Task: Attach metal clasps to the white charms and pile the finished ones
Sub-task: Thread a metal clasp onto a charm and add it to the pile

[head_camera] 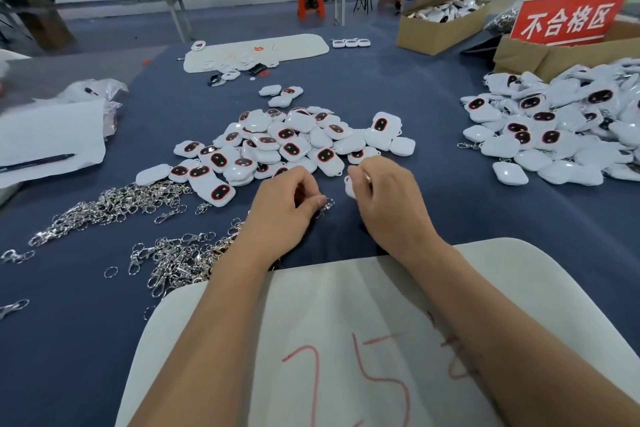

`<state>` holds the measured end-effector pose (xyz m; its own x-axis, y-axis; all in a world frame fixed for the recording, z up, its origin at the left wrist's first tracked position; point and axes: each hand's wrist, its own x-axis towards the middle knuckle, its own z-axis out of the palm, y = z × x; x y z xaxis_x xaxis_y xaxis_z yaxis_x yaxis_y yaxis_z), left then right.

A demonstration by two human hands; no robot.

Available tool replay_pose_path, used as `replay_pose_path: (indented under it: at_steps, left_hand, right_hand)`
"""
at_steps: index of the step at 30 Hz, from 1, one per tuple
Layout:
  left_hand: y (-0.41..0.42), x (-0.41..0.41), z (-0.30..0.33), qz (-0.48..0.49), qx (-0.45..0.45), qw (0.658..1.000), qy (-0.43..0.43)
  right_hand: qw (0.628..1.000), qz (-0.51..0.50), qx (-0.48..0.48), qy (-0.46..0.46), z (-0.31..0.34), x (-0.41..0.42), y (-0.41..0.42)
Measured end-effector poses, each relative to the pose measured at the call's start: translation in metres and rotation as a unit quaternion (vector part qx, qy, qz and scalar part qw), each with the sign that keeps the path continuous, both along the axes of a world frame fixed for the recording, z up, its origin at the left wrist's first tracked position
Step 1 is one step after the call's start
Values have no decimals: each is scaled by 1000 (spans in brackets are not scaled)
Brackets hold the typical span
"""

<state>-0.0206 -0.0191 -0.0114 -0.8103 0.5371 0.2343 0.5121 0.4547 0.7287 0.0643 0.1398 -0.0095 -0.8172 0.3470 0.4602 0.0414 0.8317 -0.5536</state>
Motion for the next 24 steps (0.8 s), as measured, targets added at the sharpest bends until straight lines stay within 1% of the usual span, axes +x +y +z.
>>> replay_pose_path:
  at_steps: [1, 3, 4, 5, 7, 8, 10, 12, 14, 17, 19, 22, 24]
  left_hand:
    - [1, 0, -1, 8, 8, 1000, 0]
    - [3, 2, -3, 14, 13, 1000, 11]
    - [4, 2, -3, 20, 20, 999, 17]
    - [4, 3, -4, 30, 31, 999, 18]
    - [5, 2, -5, 55, 63, 997, 2]
    - [5, 2, -4, 65, 81, 995, -14]
    - [4, 2, -2, 64, 100, 992, -35]
    - [3, 5, 0, 33, 75, 996, -30]
    - [4, 10, 1, -7, 30, 999, -15]
    - [8, 14, 1, -14, -10, 1000, 7]
    - [8, 14, 1, -7, -12, 1000, 13]
    - [7, 15, 3, -7, -18, 1000, 15]
    - [8, 16, 4, -9, -32, 999, 20]
  right_hand:
    - [998, 5, -56, 17, -1, 1, 3]
    - [989, 24, -142, 20, 0, 3, 7]
    - [987, 26, -160, 15, 1, 4, 8]
    - [987, 24, -158, 16, 0, 4, 8]
    - [994, 20, -109, 18, -2, 4, 6]
    - [998, 22, -64, 7, -2, 4, 4]
    - [998, 34, 32, -45, -2, 3, -1]
    - [992, 49, 79, -80, 0, 1, -3]
    - [989, 57, 93, -95, 3, 1, -4]
    - [980, 52, 153, -120, 6, 3, -5]
    - [980, 57, 155, -112, 6, 3, -5]
    - [990, 55, 106, -80, 5, 4, -3]
    - [990, 64, 93, -83, 2, 3, -1]
